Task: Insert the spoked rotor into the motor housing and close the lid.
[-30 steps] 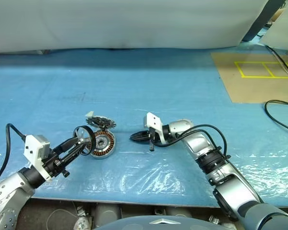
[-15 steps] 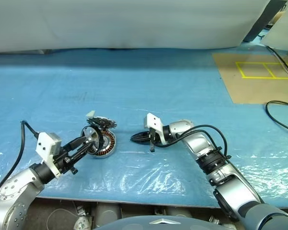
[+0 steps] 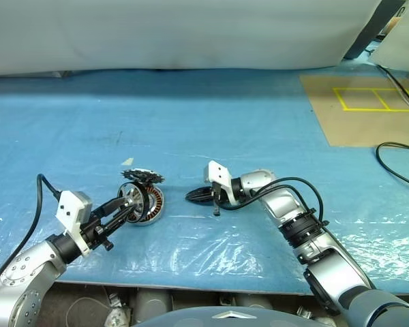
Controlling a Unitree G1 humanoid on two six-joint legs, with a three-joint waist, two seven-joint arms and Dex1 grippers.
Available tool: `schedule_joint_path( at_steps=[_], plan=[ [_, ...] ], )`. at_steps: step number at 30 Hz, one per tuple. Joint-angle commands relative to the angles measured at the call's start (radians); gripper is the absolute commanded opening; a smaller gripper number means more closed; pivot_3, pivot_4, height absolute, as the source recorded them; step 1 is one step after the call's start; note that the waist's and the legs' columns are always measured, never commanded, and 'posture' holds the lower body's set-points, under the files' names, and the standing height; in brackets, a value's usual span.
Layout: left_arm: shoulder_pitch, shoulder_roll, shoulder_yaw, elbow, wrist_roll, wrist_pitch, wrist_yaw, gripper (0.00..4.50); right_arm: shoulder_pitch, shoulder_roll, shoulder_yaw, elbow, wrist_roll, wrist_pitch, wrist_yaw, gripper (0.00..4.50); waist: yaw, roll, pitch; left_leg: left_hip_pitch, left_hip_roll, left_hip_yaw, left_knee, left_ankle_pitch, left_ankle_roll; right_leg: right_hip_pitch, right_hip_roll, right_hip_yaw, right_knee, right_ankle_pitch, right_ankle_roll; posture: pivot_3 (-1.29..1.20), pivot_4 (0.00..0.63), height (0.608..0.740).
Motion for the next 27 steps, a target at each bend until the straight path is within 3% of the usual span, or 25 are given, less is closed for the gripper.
schedule_joint_path(
  at_steps=[1,7,10,16,17,20,27],
  plan=[
    [-0.001,-0.001,-0.008,0.002,0.016,-0.016,0.002,1.79,0.002,0.004,-0.001,-0.03,0.003,-0.008,-0.002,0.0,0.0,0.0,0.0,0.0,0.0,0.0,0.0,0.0,0.0,0.0,0.0,0.0,0.0,0.0,0.0,0.0,0.15,0.74],
    [0.0,0.013,-0.028,0.02,0.051,-0.018,-0.008,1.79,0.001,0.006,-0.003,-0.026,-0.001,-0.011,-0.007,0.0,0.0,0.0,0.0,0.0,0.0,0.0,0.0,0.0,0.0,0.0,0.0,0.0,0.0,0.0,0.0,0.0,0.15,0.74],
    [0.001,0.018,-0.028,0.026,0.059,-0.011,-0.007,2.44,-0.001,0.009,-0.003,-0.021,-0.004,-0.017,-0.011,0.0,-0.001,0.0,0.0,0.0,0.0,0.0,0.0,0.0,0.0,0.0,0.0,0.0,0.0,0.0,0.0,0.0,0.15,0.74],
    [-0.01,0.002,0.017,0.029,0.028,-0.008,0.012,4.43,-0.005,0.015,-0.006,-0.01,-0.006,-0.024,-0.017,0.0,0.001,0.0,0.0,0.0,0.0,0.0,0.0,0.0,0.0,0.0,0.0,0.0,0.0,0.0,0.0,0.0,0.15,0.74],
    [-0.011,0.001,0.026,0.025,0.013,-0.002,0.011,4.47,-0.006,0.016,-0.007,-0.009,-0.006,-0.025,-0.017,0.0,0.001,0.0,0.0,0.0,0.0,0.0,0.0,0.0,0.0,0.0,0.0,0.0,0.0,0.0,0.0,0.0,0.15,0.74],
    [-0.01,0.001,0.039,0.012,-0.023,0.004,-0.002,4.31,-0.009,0.02,-0.01,-0.003,-0.007,-0.028,-0.02,0.0,0.001,0.0,0.0,0.0,0.0,0.0,0.0,0.0,0.0,0.0,0.0,0.0,0.0,0.0,0.0,0.0,0.15,0.74],
    [0.018,-0.01,0.015,-0.018,-0.082,0.028,-0.01,2.08,-0.016,0.027,-0.015,0.008,-0.009,-0.047,-0.031,0.0,0.001,0.0,0.0,0.0,0.0,0.0,0.0,0.0,0.0,0.0,0.0,0.0,0.0,0.0,0.0,0.0,0.15,0.74]
  ],
)
